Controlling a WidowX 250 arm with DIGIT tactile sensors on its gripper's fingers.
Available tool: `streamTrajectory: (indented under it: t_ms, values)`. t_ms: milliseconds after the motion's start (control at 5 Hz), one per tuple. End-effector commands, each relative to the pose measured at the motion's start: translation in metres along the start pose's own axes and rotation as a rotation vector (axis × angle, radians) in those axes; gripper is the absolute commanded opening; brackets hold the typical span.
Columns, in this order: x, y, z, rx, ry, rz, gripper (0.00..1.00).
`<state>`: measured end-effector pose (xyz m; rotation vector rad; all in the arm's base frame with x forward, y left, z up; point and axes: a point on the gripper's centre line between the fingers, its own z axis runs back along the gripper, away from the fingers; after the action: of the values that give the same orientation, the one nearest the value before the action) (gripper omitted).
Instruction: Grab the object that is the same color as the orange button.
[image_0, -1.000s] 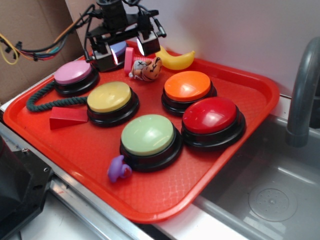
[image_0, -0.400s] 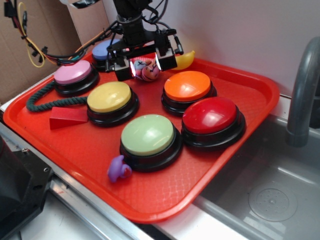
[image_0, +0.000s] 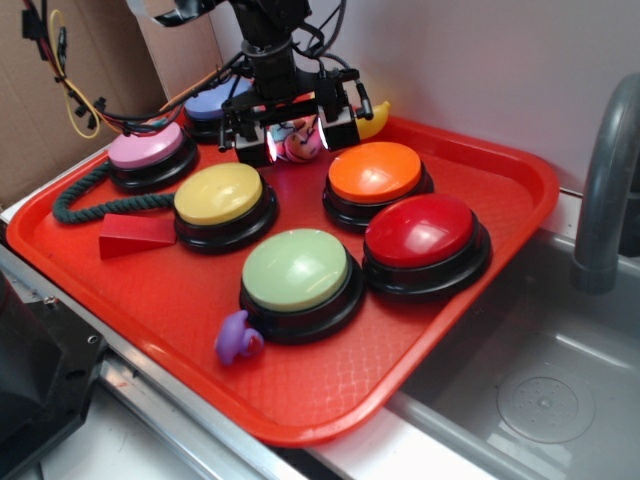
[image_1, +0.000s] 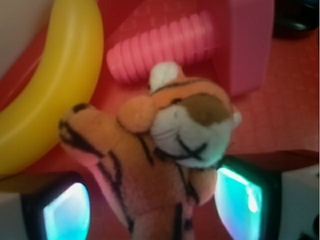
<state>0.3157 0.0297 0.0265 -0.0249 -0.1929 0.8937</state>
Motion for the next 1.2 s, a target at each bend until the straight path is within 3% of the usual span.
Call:
streamTrajectory:
  t_ms: [0, 600, 800, 1000]
  values:
    - [0.018, -0.003, 0.01, -0.028, -0.032, 0.01, 0.0]
    - [0.022, 0.013, 0.046, -0.027, -0.033, -0.051, 0.0]
    - [0.019, 0.027, 0.071, -0.051, 0.028, -0.198, 0.0]
    - [0.009, 0.04, 0.099, -0.028, 0.027, -0.334, 0.0]
